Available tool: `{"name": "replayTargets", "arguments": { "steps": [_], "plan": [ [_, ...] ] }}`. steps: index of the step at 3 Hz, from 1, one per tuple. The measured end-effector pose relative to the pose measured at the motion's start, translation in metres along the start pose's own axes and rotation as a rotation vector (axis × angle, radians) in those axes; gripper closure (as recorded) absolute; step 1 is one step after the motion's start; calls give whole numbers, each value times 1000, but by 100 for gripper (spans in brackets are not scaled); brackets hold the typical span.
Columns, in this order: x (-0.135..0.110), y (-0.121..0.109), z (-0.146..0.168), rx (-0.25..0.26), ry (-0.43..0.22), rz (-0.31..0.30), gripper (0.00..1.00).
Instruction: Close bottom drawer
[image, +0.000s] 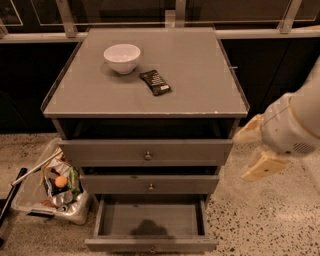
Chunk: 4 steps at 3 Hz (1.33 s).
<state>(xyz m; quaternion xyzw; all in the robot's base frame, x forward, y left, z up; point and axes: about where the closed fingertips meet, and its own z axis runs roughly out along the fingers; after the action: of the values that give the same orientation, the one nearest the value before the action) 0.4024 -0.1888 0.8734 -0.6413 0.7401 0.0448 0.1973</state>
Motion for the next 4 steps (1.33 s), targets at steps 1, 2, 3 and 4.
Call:
{"name": "replayTargets", "arguments": {
  "steps": [1,2,3,4],
  "plan": [
    [3,29,50,-35,-55,-13,63],
    [7,37,60,-45,-52,-11,88],
    [6,37,60,-45,-52,-11,100],
    [12,39,86,-88,-36,42,100]
  ]
}}
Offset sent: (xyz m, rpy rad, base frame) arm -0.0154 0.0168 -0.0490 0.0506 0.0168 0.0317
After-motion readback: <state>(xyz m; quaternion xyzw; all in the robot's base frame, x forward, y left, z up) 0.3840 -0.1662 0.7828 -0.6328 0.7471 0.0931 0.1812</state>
